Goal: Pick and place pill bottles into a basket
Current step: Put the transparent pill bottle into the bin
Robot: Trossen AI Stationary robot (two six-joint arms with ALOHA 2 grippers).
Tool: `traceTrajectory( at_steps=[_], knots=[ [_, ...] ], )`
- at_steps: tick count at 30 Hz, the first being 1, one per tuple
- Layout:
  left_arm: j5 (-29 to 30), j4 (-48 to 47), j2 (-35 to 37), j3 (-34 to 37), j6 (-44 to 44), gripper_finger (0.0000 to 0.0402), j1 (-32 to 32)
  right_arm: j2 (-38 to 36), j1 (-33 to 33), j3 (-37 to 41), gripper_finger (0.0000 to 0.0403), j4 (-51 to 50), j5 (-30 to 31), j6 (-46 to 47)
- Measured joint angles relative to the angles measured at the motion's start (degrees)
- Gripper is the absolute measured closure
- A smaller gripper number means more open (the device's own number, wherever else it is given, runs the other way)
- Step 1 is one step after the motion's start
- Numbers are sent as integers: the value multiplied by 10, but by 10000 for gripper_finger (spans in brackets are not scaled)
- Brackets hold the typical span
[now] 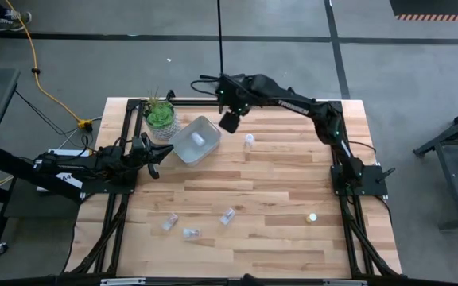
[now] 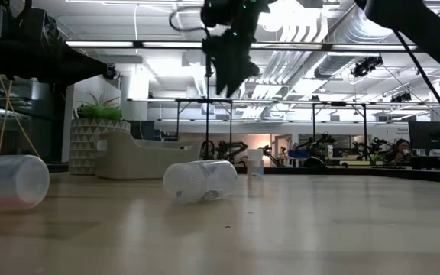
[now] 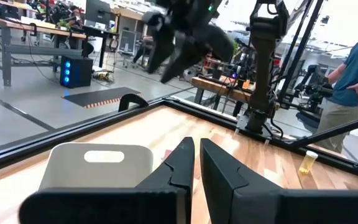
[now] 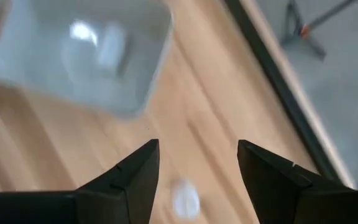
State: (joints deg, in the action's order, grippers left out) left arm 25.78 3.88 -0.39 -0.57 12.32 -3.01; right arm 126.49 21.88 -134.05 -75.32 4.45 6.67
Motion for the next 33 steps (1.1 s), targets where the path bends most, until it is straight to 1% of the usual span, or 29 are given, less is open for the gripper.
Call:
traceTrajectory(
  at_steps=[2,5,9,13,19,24,26,27,33],
  knots=[
    [0,0,0,0,0,337,0,6,8,1,195,-25,-17,-9],
    [0,0,0,0,0,337,0,11,13,1,195,-39,-20,-16],
    [0,0,0,0,0,337,0,17,13,1,195,-81,-31,8],
    [0,0,0,0,0,337,0,17,14,28,195,-82,-50,42],
    [1,0,0,0,0,337,0,18,14,125,195,-61,-55,76],
    [1,0,0,0,0,337,0,18,13,203,195,-1,-79,85],
    [1,0,0,0,0,337,0,15,13,227,195,24,-75,92],
    [1,0,0,0,0,337,0,14,13,233,195,27,-78,96],
    [2,0,0,0,0,337,0,21,11,247,195,35,-48,100]
  ],
)
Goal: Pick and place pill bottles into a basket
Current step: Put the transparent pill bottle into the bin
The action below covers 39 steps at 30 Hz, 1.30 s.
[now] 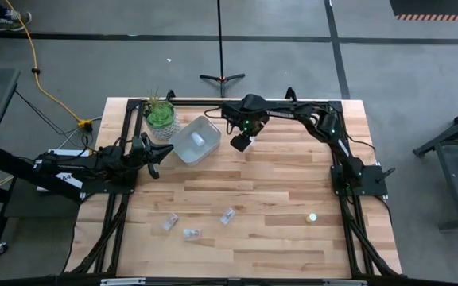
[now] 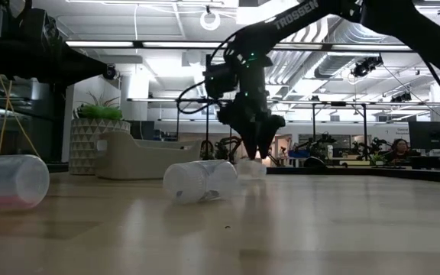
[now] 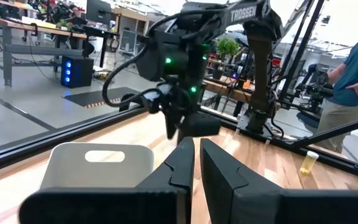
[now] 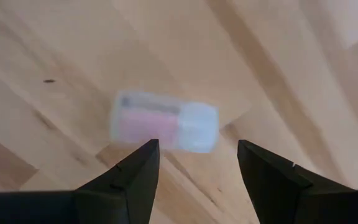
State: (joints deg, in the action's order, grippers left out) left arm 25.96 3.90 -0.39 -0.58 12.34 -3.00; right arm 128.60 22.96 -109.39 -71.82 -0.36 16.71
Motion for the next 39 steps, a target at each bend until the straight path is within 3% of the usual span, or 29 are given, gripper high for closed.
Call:
traceTrajectory(
  at_steps=[9,14,20,25,39],
  knots=[
    [0,0,0,0,2,337,0,-3,-4,-4,195,16,-9,-24],
    [0,0,0,0,1,337,0,-4,-35,-4,195,42,-78,-198],
    [0,0,0,0,2,337,0,-4,-76,-4,195,41,14,-386],
    [0,0,0,0,2,337,0,-4,-80,-4,195,41,1,-495],
    [0,0,0,0,0,337,0,-1,-76,-4,195,32,-15,-532]
  ],
)
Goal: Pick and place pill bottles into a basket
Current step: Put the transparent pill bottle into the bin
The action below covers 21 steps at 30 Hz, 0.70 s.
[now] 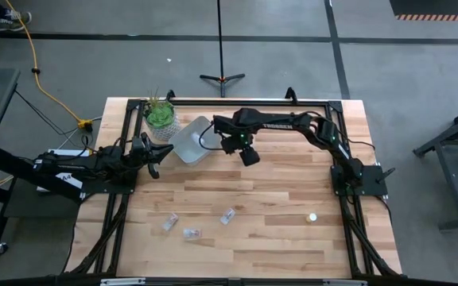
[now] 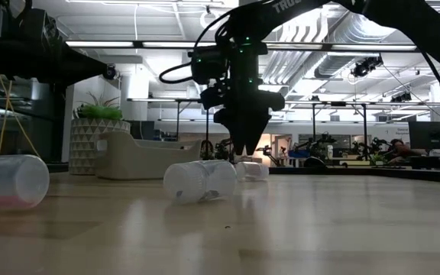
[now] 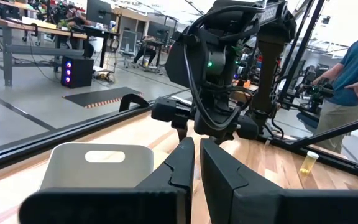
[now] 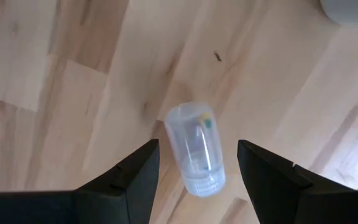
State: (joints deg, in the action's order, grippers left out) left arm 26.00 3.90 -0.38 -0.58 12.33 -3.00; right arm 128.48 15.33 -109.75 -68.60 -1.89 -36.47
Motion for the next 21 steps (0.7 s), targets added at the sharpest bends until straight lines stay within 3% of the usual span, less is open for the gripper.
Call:
traceTrajectory(
  at_steps=[21],
  knots=[
    [0,0,0,0,0,337,0,43,-12,1,195,-31,49,19]
  ],
)
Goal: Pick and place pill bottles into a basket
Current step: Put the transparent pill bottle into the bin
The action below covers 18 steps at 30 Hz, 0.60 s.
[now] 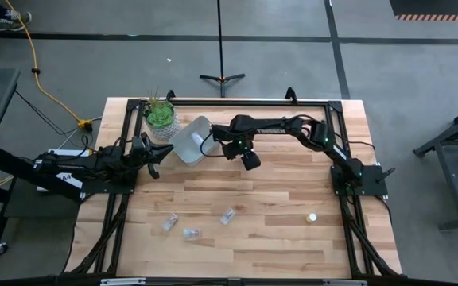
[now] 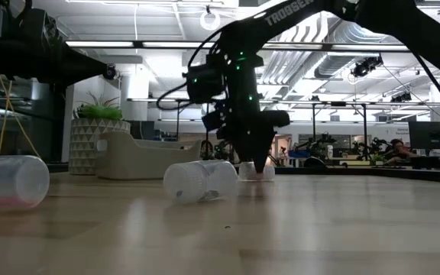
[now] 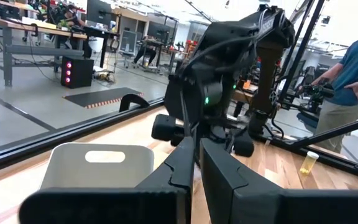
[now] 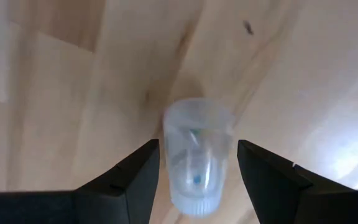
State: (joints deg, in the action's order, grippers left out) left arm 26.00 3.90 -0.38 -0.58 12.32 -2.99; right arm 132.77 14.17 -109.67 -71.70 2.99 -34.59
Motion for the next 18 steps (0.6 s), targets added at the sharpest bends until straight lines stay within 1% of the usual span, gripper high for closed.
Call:
traceTrajectory(
  at_steps=[5,10,13,18],
  knots=[
    [0,0,0,0,0,337,0,0,0,-1,195,13,-12,10],
    [0,0,0,0,0,337,0,15,0,-1,199,16,-19,16],
    [0,0,0,0,0,337,0,23,0,-1,217,13,-15,26],
    [0,0,0,0,0,337,0,24,0,-2,260,14,-16,62]
  ],
)
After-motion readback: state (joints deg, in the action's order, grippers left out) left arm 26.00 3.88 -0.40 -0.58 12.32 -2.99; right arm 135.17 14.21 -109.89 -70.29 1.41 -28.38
